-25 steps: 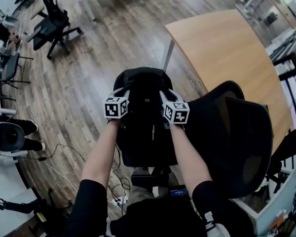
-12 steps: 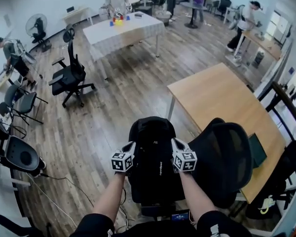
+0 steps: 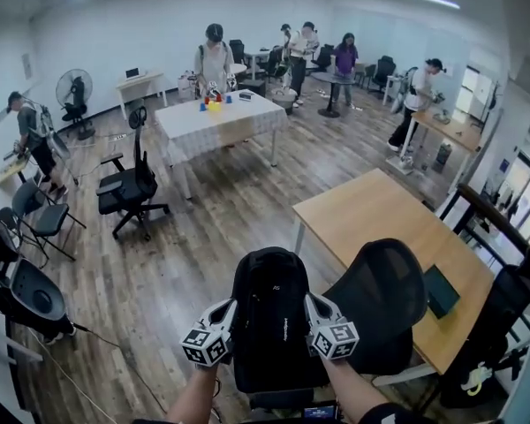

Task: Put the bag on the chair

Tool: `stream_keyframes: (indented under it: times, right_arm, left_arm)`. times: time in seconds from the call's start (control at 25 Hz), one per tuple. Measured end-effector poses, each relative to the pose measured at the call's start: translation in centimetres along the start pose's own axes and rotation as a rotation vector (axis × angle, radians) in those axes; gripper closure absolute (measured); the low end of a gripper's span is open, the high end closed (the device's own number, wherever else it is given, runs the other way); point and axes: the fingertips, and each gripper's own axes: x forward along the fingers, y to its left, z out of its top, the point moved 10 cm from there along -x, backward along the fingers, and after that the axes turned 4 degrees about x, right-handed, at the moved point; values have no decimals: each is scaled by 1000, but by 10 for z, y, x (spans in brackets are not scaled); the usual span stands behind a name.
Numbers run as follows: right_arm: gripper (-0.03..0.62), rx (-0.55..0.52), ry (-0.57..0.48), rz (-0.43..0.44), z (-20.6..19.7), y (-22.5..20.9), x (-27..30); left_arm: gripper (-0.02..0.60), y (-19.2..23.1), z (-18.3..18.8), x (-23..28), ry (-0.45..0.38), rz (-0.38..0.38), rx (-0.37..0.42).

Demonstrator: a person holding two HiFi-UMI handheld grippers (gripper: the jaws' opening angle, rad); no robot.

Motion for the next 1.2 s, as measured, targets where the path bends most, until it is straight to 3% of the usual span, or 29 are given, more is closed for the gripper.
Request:
stream_keyframes:
  times: [0.28, 0.72, 0.92, 1.2]
  right_arm:
    - [582, -42, -97, 78, 20, 43, -85]
    - [583, -60, -134, 60, -3, 74, -279]
    - [583, -60, -137, 36, -5, 74, -348]
    - [583, -31, -129, 40, -16, 87, -392]
  left_arm:
    - [578, -52, 13, -76, -66, 57, 111]
    - [578, -197, -34, -199, -98, 99, 110]
    - [577, -261, -47, -240, -106, 154, 130]
    - [578, -288, -50, -279, -84, 189, 146]
